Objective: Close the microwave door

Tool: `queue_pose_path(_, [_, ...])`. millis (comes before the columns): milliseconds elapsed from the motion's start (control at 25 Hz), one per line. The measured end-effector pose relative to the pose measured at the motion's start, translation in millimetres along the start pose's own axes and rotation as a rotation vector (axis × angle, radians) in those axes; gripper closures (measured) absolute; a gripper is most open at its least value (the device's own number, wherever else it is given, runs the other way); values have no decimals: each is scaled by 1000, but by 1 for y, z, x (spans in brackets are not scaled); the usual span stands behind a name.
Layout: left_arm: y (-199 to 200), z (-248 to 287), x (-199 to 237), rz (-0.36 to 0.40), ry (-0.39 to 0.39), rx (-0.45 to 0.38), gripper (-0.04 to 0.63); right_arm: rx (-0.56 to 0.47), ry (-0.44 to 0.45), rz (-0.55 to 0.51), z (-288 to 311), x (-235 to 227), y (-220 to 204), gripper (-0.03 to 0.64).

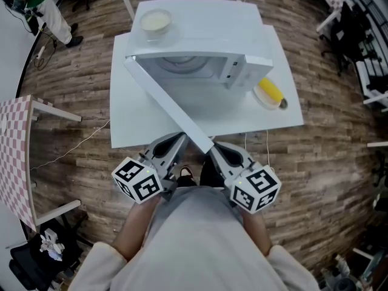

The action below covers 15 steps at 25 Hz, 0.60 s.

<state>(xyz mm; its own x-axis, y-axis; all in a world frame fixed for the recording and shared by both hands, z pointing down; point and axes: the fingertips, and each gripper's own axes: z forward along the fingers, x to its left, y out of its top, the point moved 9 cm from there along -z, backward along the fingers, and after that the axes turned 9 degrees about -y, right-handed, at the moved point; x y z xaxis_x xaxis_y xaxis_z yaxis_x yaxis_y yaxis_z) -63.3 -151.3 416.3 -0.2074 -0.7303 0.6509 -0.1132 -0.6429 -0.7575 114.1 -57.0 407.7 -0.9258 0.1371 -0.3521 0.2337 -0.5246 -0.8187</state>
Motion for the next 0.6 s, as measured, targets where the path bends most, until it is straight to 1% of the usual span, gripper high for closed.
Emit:
queue_pose_path(240, [1,7,3,6,-16,9,578,2,-9,7,0,-5,2,594])
queue_pose_path(480, [3,14,4,4,-16,14,578,1,-9,9,1,-10,4,594])
queue_pose_path(600, [3,17,4,-12,-15,11,578,-2,-9,8,2,-13,6,594])
